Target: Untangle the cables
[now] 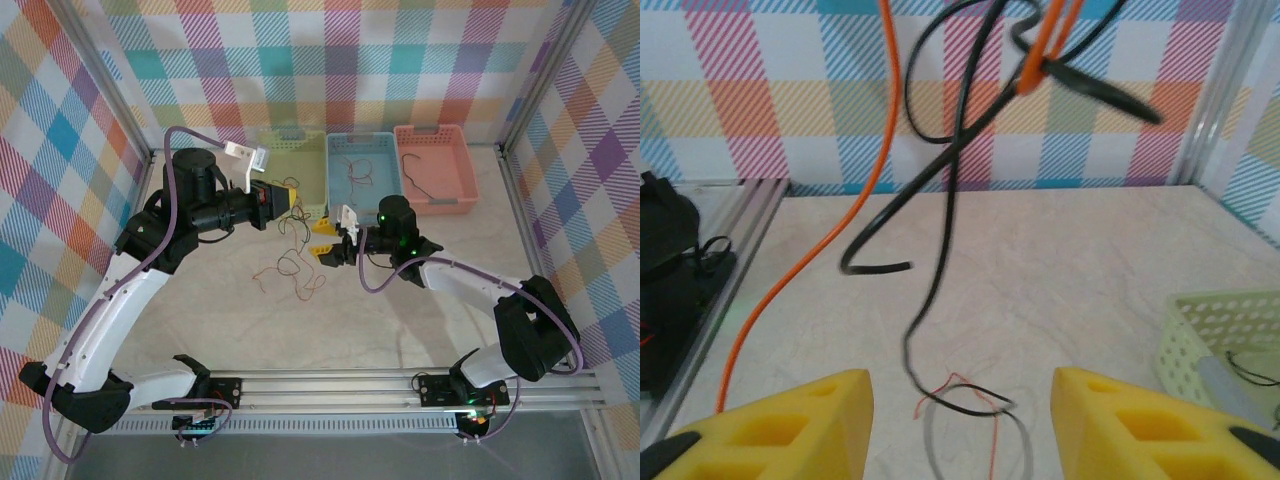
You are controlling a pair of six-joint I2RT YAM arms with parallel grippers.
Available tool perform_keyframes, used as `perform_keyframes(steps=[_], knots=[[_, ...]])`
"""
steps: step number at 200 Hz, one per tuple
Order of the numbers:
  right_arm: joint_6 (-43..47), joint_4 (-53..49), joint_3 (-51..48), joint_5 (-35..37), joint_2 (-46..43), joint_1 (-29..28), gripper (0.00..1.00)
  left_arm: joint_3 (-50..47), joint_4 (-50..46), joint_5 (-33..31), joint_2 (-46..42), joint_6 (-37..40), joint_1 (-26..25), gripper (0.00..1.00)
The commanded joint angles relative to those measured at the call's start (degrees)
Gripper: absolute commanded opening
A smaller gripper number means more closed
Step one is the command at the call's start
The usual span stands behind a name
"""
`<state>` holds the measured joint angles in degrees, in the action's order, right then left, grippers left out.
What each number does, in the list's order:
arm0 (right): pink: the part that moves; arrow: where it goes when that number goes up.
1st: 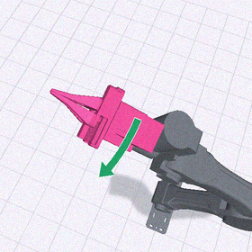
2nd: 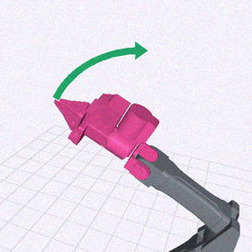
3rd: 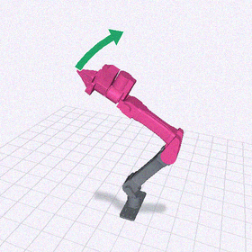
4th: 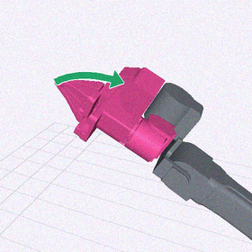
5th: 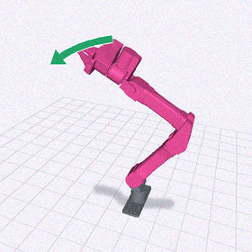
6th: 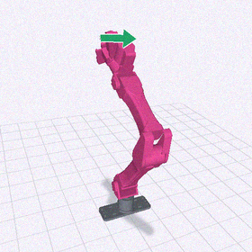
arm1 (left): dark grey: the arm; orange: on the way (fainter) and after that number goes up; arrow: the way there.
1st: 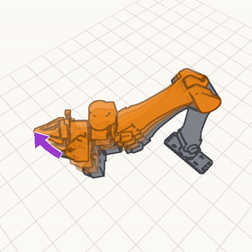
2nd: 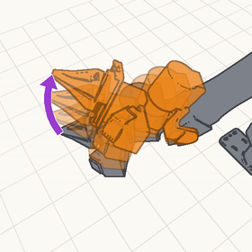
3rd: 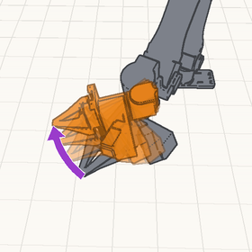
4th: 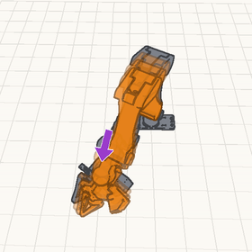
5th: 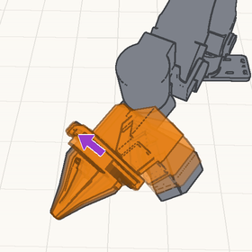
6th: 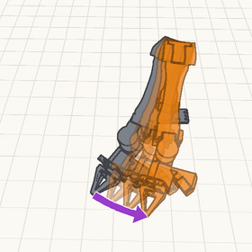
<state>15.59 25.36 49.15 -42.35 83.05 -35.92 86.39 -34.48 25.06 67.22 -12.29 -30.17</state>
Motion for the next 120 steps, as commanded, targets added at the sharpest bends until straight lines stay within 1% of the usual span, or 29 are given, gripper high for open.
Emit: perform_keyframes(steps=[1,11,26,33,44,60,74,87,115,120], knots=[[1.1,-2.4,2.1,-4.9,0.0,-0.3,0.50,-0.1,-0.6,1.0,-1.0,1.0,0.7,0.00],[0.9,-1.6,1.8,-4.6,0.0,-0.5,0.51,-0.1,-0.6,1.1,-1.1,1.0,0.6,0.00],[-0.4,1.1,1.0,-2.6,0.2,-0.5,0.57,-0.3,-0.3,1.2,-1.0,1.0,0.6,0.00],[-1.0,2.4,0.8,-1.9,0.3,-0.5,0.58,-0.3,-0.3,1.2,-1.1,0.9,0.6,0.00],[-1.6,2.9,1.3,-0.6,0.8,-0.5,0.58,-0.4,-0.3,1.3,-1.1,0.8,0.6,0.00],[-2.4,3.1,2.1,0.4,1.6,-0.5,0.53,-0.6,-0.1,1.4,-1.1,0.8,0.6,0.00],[-3.5,4.3,2.4,-0.6,2.3,-0.6,0.47,-0.5,-0.1,1.3,-1.2,0.8,0.6,0.00],[-3.5,3.9,2.7,-1.2,2.5,-0.6,0.38,-0.5,-0.3,1.1,-1.2,0.8,0.6,0.00],[-2.0,3.7,1.2,1.0,1.9,-0.6,0.09,-0.4,-0.6,0.7,-1.6,0.9,0.6,0.00],[-1.7,3.6,0.8,1.8,1.6,-0.6,0.01,-0.5,-0.6,0.5,-1.8,1.0,0.6,0.00]])
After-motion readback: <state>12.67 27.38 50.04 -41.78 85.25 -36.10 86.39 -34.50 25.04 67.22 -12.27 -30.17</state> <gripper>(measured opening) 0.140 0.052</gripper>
